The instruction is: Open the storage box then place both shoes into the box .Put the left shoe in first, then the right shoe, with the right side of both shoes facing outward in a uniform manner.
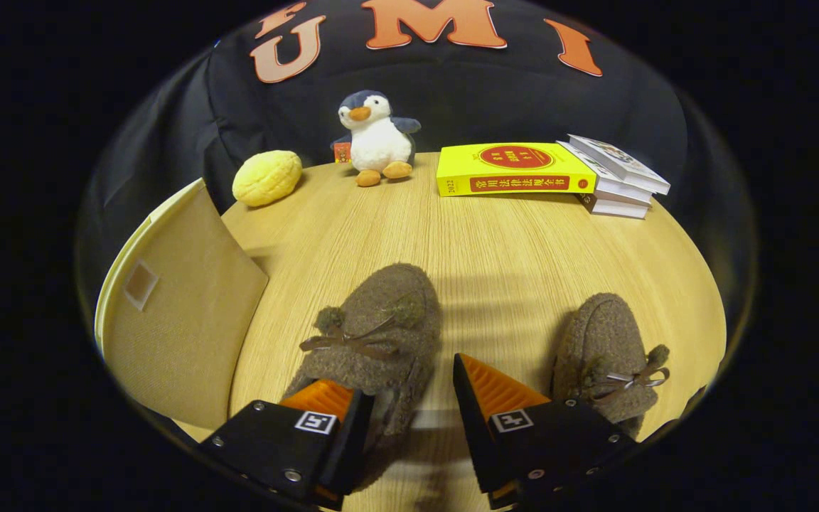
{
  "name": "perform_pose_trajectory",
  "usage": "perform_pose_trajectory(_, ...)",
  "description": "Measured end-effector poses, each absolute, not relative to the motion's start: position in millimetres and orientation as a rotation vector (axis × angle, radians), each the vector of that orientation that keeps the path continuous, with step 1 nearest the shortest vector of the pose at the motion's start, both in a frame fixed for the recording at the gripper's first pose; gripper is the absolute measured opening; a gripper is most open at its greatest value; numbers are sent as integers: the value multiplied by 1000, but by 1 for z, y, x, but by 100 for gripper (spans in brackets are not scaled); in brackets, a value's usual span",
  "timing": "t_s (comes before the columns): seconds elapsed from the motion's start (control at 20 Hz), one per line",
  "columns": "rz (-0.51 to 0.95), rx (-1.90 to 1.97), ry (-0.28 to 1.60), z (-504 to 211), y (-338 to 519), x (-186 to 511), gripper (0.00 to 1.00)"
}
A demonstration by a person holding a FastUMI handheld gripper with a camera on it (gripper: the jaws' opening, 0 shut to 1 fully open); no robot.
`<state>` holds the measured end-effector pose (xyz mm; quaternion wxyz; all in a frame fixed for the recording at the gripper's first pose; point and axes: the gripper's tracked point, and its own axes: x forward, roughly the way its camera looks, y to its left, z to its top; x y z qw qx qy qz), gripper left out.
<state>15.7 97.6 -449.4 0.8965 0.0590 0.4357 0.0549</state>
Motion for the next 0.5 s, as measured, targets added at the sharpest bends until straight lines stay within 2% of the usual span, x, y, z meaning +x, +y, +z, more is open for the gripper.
perform_pose_trajectory(0.15, 93, 85, 888, -456, 98, 21, 43)
perform_pose_trajectory(0.3, 44, 91, 890, -454, 93, 22, 28)
perform_pose_trajectory(0.35, 34, 100, 894, -452, 91, 21, 17)
perform_pose_trajectory(0.45, 19, 113, 893, -441, 87, 20, 8)
perform_pose_trajectory(0.5, 11, 124, 894, -432, 85, 18, 7)
